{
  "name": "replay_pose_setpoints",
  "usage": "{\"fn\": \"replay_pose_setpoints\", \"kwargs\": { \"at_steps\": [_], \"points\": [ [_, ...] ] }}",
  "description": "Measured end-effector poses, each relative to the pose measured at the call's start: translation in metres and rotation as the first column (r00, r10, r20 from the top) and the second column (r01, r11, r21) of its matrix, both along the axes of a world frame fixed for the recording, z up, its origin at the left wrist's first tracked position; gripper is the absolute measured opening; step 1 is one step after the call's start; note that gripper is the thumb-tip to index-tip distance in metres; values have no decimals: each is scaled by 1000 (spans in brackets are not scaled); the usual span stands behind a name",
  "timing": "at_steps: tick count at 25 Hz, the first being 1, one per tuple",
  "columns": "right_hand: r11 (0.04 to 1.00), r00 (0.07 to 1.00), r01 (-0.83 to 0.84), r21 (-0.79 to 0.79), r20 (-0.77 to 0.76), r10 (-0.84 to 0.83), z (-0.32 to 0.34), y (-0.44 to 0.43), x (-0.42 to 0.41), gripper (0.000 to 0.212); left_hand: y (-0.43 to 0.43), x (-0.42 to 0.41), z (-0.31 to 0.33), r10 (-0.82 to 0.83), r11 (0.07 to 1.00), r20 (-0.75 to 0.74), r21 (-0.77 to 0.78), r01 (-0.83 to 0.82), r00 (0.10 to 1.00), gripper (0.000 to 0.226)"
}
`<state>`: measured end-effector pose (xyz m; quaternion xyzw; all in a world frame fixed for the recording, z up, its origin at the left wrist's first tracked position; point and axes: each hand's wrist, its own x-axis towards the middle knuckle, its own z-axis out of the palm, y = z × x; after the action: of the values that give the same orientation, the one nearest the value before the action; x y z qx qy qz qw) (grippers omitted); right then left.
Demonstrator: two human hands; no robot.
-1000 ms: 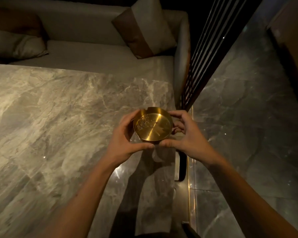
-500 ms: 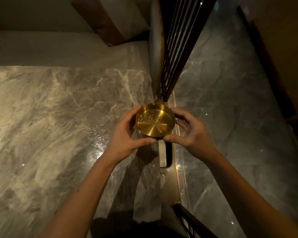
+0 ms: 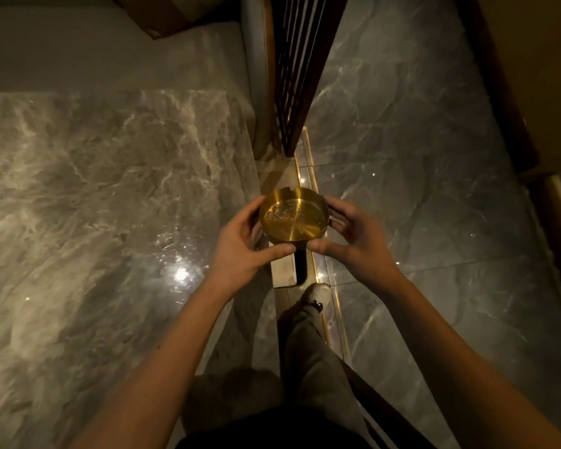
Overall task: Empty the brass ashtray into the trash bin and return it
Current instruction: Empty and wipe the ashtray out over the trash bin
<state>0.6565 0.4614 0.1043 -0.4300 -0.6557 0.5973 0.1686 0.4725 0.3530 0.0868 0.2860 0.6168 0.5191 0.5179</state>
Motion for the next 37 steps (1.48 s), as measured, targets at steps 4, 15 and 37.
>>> {"fn": "replay_pose_setpoints", "kwargs": {
  "at_steps": [4, 15, 37],
  "points": [
    [985, 999, -52, -163, -4, 52, -40, 31, 34, 68, 27, 39, -24, 16, 990, 20, -144, -13, 1000, 84],
    [922, 997, -68, -380, 13, 78, -128, 89, 117, 76, 82, 134, -71, 57, 929, -24, -364, -62, 998, 57],
    [766, 993, 114, -633, 53, -104, -360, 77, 102, 65, 93, 131, -301, 192, 831, 16, -535, -154, 981, 49]
  ]
}}
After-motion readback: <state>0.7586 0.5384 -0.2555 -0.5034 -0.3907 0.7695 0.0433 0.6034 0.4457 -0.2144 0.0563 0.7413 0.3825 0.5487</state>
